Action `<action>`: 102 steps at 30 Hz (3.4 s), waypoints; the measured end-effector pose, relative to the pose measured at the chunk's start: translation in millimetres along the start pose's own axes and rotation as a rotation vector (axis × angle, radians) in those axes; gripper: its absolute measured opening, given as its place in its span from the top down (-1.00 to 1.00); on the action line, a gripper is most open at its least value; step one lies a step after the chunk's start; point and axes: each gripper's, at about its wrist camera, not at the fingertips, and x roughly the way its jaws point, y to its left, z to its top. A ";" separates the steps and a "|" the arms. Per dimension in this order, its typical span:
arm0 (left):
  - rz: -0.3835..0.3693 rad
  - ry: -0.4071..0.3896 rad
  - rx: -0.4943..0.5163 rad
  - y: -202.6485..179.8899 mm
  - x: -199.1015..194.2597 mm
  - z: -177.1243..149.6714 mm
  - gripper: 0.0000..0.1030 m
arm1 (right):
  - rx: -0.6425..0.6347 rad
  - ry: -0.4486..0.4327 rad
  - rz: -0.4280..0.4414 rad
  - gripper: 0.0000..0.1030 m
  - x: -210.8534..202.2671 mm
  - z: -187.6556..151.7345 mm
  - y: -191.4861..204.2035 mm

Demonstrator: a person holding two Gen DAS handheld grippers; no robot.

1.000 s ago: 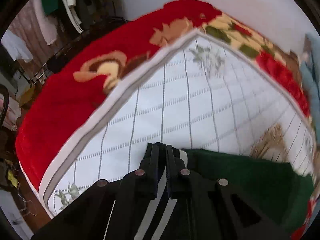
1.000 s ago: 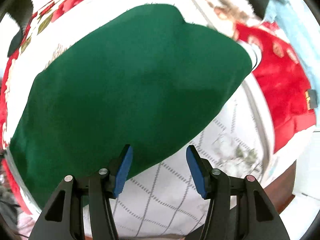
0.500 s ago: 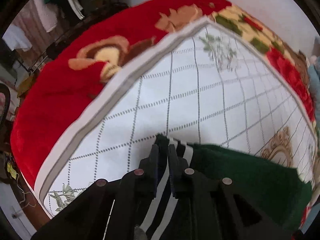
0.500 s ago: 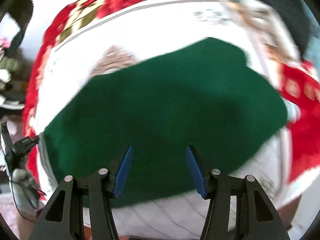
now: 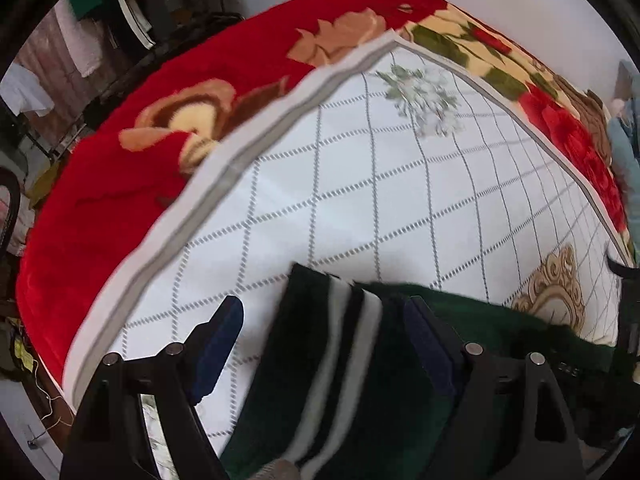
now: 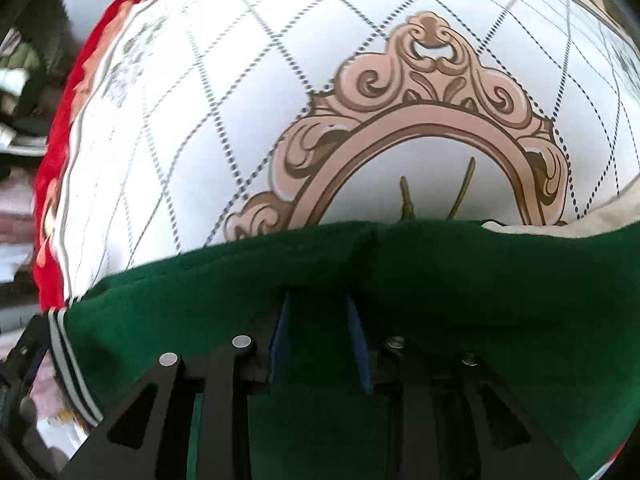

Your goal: Fold large clothes

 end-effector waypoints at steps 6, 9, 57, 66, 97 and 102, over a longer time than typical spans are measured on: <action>-0.038 0.064 0.019 -6.9 42.4 -4.0 -0.17 | 0.043 0.012 0.163 0.35 -13.0 -20.6 -21.8; -0.072 0.025 0.072 -21.2 33.7 -6.6 0.53 | 0.073 -0.005 0.207 0.35 -10.8 -32.0 -33.2; -0.112 0.148 -0.672 30.4 -30.8 -191.4 -0.66 | 0.063 0.152 0.061 0.82 -77.7 -17.2 -134.1; -0.186 0.090 -0.794 30.6 -1.3 -183.9 -0.70 | 0.077 0.180 0.101 0.60 -111.4 -58.8 -179.7; -0.387 -0.218 -0.587 0.9 25.8 -113.4 0.67 | 0.163 0.272 0.039 0.60 -48.8 -86.7 -172.3; -0.367 -0.252 -0.558 25.5 -0.3 -103.8 0.82 | 0.149 0.219 0.048 0.60 -72.4 -83.6 -160.1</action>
